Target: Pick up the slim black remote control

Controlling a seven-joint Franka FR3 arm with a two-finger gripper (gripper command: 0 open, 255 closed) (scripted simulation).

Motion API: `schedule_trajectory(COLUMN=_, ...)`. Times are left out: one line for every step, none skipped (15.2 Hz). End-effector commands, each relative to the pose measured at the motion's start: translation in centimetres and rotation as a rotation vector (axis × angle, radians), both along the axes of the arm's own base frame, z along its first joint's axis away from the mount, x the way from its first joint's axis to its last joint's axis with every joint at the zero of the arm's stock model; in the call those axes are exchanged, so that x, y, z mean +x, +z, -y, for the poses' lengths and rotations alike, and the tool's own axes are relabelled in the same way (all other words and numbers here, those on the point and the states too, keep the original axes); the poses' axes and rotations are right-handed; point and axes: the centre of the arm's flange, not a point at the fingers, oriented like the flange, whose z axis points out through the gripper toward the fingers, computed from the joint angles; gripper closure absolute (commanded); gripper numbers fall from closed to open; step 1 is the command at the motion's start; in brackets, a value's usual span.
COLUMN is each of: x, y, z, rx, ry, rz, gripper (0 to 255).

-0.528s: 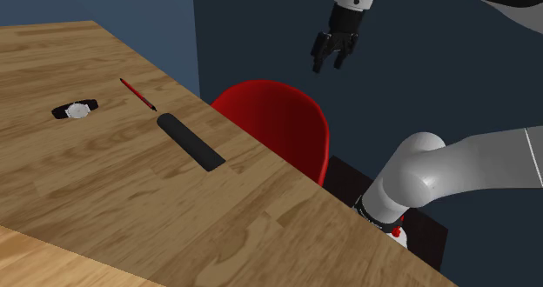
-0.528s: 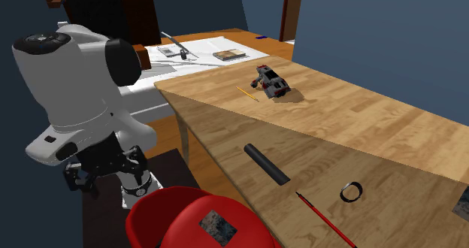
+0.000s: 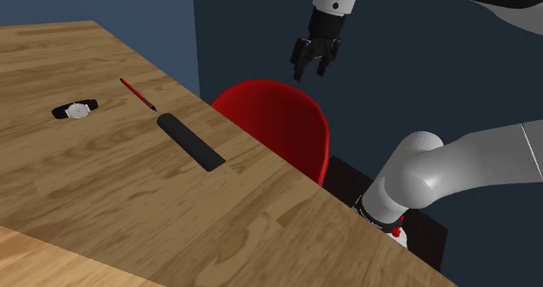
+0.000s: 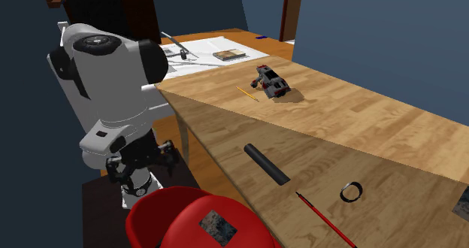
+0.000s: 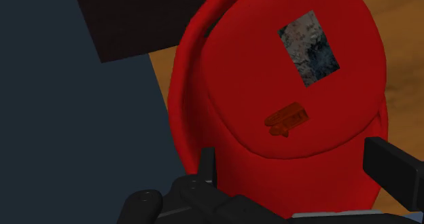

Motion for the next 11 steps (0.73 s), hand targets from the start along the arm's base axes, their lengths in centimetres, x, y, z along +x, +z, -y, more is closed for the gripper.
schedule_trajectory(x=0.6, y=-0.4, z=-3.0, rx=0.006, ry=0.008, rz=-0.003, gripper=0)
schedule_trajectory(x=0.8, y=-0.5, z=-4.3, rx=0.008, ry=0.012, rz=-0.004, gripper=0)
schedule_trajectory(x=1.0, y=-0.7, z=-5.6, rx=0.01, ry=0.016, rz=-0.005, gripper=0)
schedule_trajectory(x=1.2, y=-0.8, z=-6.8, rx=0.013, ry=0.021, rz=-0.006, gripper=0)
schedule_trajectory(x=1.4, y=-1.0, z=-8.1, rx=0.015, ry=0.025, rz=-0.007, gripper=0)
schedule_trajectory(x=1.6, y=-1.1, z=-9.3, rx=0.017, ry=0.029, rz=-0.008, gripper=0)
schedule_trajectory(x=1.8, y=-1.3, z=-10.6, rx=0.019, ry=0.033, rz=-0.009, gripper=0)
schedule_trajectory(x=1.9, y=-1.4, z=-11.9, rx=0.022, ry=0.037, rz=-0.01, gripper=0)
schedule_trajectory(x=2.1, y=-1.6, z=-13.1, rx=0.024, ry=0.041, rz=-0.011, gripper=0)
schedule_trajectory(x=2.3, y=-1.7, z=-14.4, rx=0.026, ry=0.046, rz=-0.013, gripper=0)
schedule_trajectory(x=2.4, y=-1.8, z=-15.7, rx=0.029, ry=0.05, rz=-0.014, gripper=0)
